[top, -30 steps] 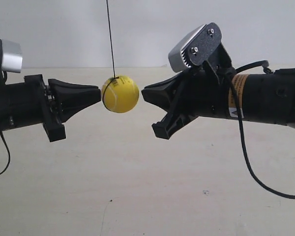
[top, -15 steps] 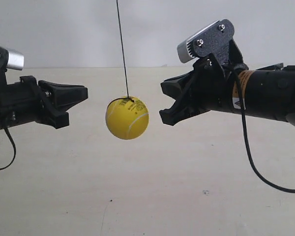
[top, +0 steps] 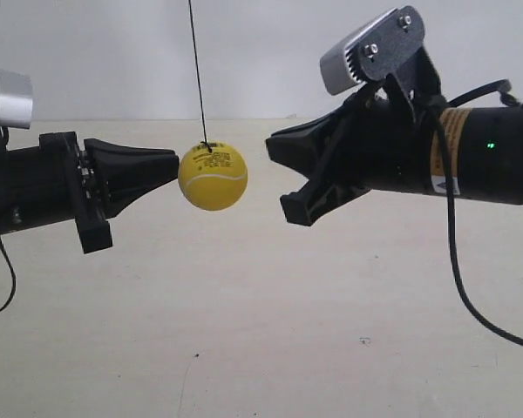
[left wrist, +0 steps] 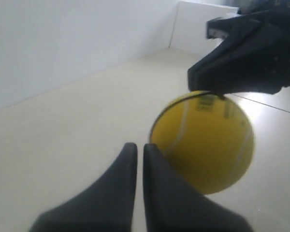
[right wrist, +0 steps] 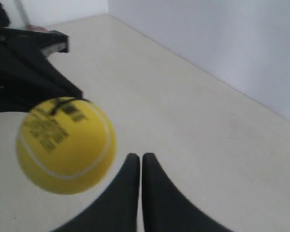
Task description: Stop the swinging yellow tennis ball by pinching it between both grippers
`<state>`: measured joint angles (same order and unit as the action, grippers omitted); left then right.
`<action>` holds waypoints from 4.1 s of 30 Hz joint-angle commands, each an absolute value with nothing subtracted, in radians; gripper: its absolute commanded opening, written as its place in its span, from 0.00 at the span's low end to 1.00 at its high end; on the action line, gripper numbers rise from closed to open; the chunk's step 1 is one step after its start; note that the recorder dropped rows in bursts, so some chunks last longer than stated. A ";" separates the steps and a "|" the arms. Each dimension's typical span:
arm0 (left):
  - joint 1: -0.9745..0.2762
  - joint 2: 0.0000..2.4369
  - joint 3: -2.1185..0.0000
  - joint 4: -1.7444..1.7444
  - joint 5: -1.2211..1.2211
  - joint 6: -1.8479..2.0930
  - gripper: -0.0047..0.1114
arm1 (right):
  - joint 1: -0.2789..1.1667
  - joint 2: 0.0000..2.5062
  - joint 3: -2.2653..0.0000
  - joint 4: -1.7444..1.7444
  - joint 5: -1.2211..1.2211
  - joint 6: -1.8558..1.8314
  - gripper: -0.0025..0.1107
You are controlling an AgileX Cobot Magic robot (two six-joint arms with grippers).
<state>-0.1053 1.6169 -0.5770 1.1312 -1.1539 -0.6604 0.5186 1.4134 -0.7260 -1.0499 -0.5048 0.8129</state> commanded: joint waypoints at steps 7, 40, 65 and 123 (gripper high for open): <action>-0.102 1.618 -0.572 1.185 -1.221 -0.658 0.08 | 0.519 1.465 -0.738 -1.106 -0.636 0.854 0.02; -0.032 1.628 -0.559 1.231 -1.221 -0.702 0.08 | 0.519 1.405 -0.741 -1.221 -0.613 0.959 0.02; -0.035 1.648 -0.559 1.219 -1.221 -0.684 0.08 | 0.519 1.445 -0.749 -1.221 -0.631 0.959 0.02; -0.126 1.648 -0.559 1.276 -1.221 -0.681 0.08 | 0.521 1.362 -0.806 -1.654 -0.598 1.370 0.02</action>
